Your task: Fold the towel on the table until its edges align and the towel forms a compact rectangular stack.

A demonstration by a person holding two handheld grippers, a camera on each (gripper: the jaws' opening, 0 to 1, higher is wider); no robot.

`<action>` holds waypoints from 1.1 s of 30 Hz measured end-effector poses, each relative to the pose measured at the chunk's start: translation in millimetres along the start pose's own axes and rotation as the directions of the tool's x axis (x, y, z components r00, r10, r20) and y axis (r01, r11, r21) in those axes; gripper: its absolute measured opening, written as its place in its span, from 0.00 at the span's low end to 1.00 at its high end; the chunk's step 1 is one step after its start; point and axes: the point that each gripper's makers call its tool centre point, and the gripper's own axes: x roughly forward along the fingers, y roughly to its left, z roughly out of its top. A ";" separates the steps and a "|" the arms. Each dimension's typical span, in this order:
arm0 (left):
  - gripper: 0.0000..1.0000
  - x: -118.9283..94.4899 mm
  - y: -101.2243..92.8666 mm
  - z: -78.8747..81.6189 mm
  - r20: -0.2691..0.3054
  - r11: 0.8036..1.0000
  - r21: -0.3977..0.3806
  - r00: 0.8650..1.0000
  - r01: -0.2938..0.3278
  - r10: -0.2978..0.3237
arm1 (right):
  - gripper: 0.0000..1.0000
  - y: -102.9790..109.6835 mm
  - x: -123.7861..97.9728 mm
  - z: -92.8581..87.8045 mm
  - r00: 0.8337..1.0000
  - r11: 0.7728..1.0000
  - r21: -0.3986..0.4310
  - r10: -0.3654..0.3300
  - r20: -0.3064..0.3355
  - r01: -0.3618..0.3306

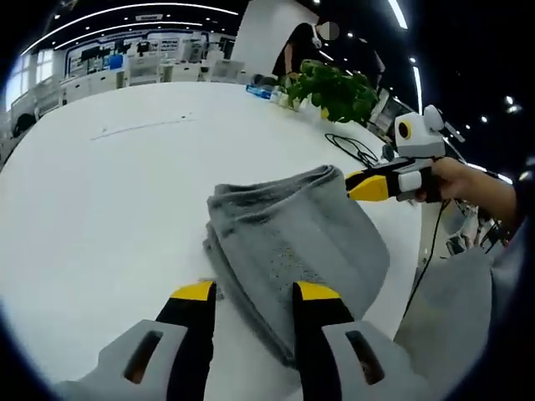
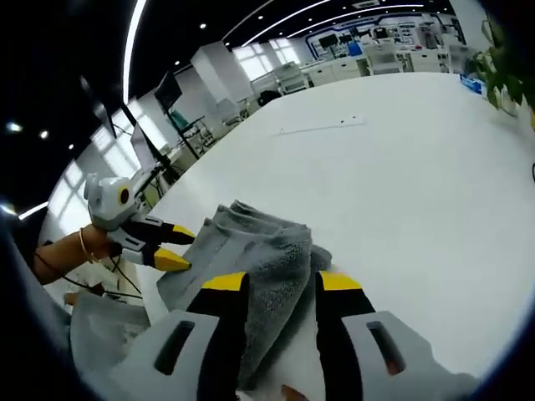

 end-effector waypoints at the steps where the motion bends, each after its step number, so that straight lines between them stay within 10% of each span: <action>1: 0.38 -1.7 -1.6 -2.7 0.001 1.000 -0.008 1.000 0.000 0.000 | 0.31 -0.1 -1.0 -2.9 1.000 1.000 0.000 0.001 -0.004 -0.001; 15: 0.28 7.7 -10.2 -24.3 -0.035 0.999 -0.045 0.999 0.026 -0.028 | 0.28 4.4 0.1 -41.2 0.999 1.000 0.029 -0.010 -0.052 0.012; 33: 0.18 22.5 0.6 -17.6 -0.031 0.996 -0.094 1.000 -0.006 0.003 | 0.17 -4.7 26.9 -34.2 0.999 0.999 -0.009 -0.036 -0.014 0.036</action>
